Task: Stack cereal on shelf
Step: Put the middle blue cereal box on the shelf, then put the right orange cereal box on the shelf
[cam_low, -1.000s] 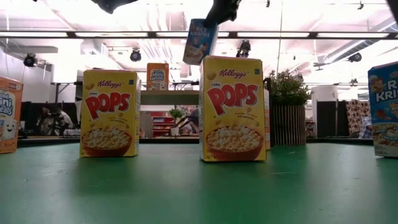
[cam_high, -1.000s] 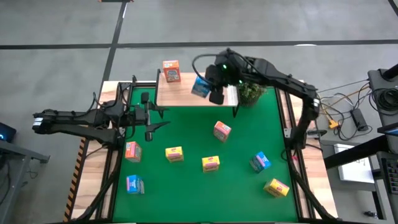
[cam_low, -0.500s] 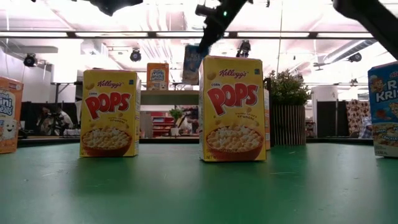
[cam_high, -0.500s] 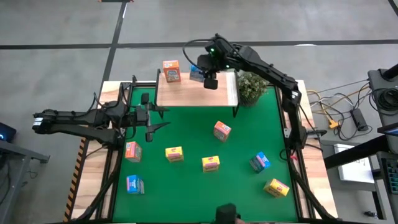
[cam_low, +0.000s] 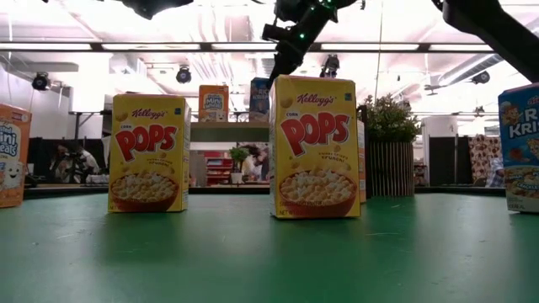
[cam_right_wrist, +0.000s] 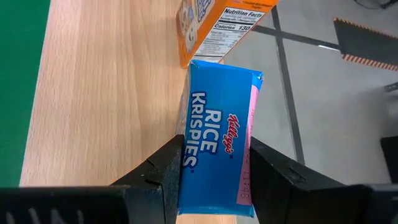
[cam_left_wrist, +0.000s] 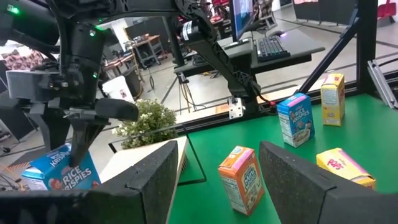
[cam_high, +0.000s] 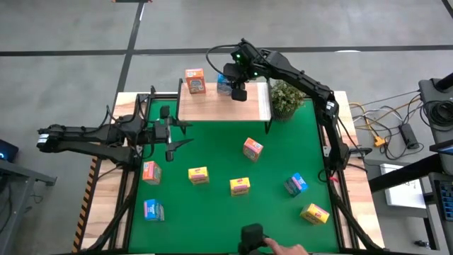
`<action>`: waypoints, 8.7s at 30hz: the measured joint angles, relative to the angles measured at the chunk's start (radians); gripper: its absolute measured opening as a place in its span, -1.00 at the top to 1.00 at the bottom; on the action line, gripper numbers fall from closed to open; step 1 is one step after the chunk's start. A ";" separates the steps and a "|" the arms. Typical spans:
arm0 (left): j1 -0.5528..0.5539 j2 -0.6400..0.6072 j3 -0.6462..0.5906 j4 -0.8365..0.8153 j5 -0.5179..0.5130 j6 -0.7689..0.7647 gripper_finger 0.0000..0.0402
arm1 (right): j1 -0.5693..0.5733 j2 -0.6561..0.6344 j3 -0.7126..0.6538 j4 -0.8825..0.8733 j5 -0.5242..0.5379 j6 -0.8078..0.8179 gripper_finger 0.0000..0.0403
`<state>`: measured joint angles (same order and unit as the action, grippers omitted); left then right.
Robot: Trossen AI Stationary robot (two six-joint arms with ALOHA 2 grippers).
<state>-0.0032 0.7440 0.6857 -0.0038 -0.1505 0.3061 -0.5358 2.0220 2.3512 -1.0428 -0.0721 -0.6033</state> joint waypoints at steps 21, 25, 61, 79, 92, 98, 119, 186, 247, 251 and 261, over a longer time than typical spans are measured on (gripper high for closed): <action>0.000 0.000 0.000 0.010 0.000 -0.016 -0.04 | -0.002 0.003 0.000 0.039 -0.013 0.038 -0.13; 0.000 0.000 0.000 0.001 0.000 -0.043 -0.04 | -0.002 -0.003 0.003 0.037 -0.006 0.072 -0.17; 0.000 -0.121 -0.140 -0.003 0.002 -0.131 -0.04 | 0.249 -0.169 -0.383 0.167 0.044 0.355 0.95; 0.000 -0.106 -0.140 -0.004 0.002 -0.129 -0.04 | 0.179 -0.171 -0.700 0.629 0.364 0.363 0.95; 0.000 -0.101 -0.140 0.012 0.002 -0.106 -0.04 | 0.106 -0.171 -0.735 0.690 0.361 0.350 0.95; 0.000 -0.100 -0.140 0.021 0.002 -0.091 -0.04 | 0.104 -0.162 -0.735 0.703 0.352 0.341 0.95; 0.000 -0.094 -0.140 0.030 0.002 -0.081 -0.04 | 0.103 -0.127 -0.736 0.754 0.353 0.316 0.95; -0.040 0.146 0.017 -0.072 0.085 -0.408 -0.04 | 0.636 -0.828 -1.418 0.580 0.361 0.955 0.67; -0.039 0.140 0.023 -0.075 0.082 -0.297 -0.04 | 0.636 -0.686 -1.315 0.533 0.513 0.941 0.17; -0.039 0.125 0.042 -0.080 0.082 -0.256 -0.04 | 0.636 -0.681 -1.202 0.459 0.509 0.896 0.17; -0.039 0.075 0.086 -0.135 0.082 -0.166 -0.04 | 0.587 -0.619 -0.925 0.433 0.486 0.691 0.17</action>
<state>-0.0422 0.8187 0.7720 -0.1384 -0.0685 0.1401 0.0517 1.4032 1.4262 -0.6093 0.4137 0.0875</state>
